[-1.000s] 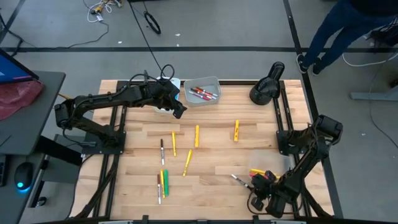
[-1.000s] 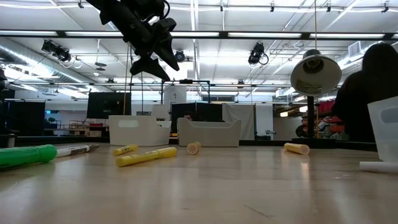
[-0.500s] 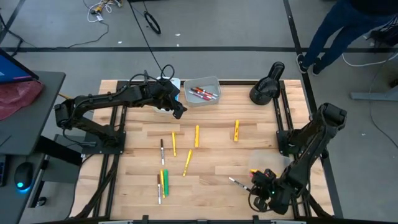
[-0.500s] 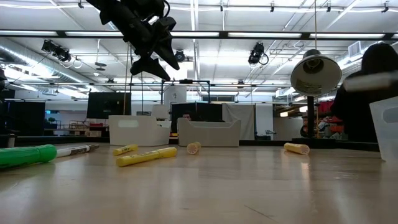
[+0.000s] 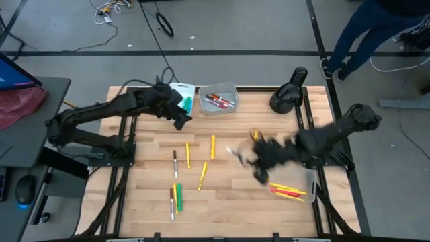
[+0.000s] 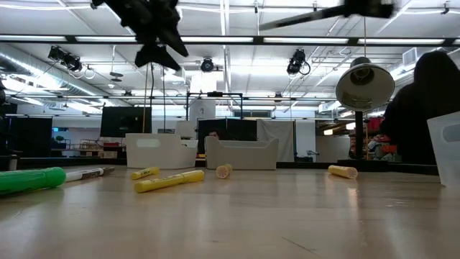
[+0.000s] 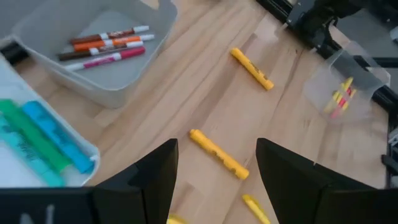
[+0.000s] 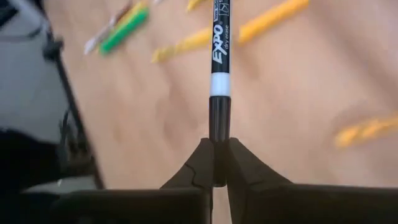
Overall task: Pick & Place Markers
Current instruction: Put the black marker pen into the gray bin, then put the green highlighter pen into the white bin
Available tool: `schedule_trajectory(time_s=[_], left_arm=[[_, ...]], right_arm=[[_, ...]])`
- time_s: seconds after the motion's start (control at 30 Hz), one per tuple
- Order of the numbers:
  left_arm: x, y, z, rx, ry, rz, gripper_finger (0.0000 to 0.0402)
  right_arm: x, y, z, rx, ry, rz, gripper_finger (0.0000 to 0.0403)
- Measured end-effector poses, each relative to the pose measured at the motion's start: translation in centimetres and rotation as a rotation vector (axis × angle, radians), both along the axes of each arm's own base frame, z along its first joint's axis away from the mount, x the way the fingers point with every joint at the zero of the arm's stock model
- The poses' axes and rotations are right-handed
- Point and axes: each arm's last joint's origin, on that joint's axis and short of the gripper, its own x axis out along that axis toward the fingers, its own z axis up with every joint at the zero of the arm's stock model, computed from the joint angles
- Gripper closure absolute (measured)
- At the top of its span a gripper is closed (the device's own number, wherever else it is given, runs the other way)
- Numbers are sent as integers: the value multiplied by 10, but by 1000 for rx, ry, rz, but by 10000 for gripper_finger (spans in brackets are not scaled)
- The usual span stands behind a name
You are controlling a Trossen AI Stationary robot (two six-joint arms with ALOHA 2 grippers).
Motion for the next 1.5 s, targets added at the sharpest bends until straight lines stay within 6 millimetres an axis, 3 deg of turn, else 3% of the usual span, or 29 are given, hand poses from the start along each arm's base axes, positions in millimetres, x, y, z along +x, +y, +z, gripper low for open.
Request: schedule_trajectory(time_s=[0.13,0.3,0.53,0.73,0.9,1.03,1.27,1.5], left_arm=[[-21,-9,15,72,-7,4,179],[-38,-17,24,106,-9,28,179],[-44,-22,24,95,14,64,179],[-43,-26,23,77,15,129,179],[-43,-26,24,66,5,218,179],[-43,-26,24,45,-8,252,179],[-43,-25,24,47,-21,308,179],[-43,-24,25,53,-22,317,179]], right_arm=[[29,-70,20,-41,-8,-38,391],[56,-162,21,-39,19,-133,391],[96,-254,-21,-91,208,-14,391],[125,-308,-74,-124,316,107,391],[136,-338,-118,-111,393,184,387],[137,-349,-135,-93,424,177,383],[145,-352,-131,-131,341,133,314],[141,-343,-99,-47,233,47,218]])
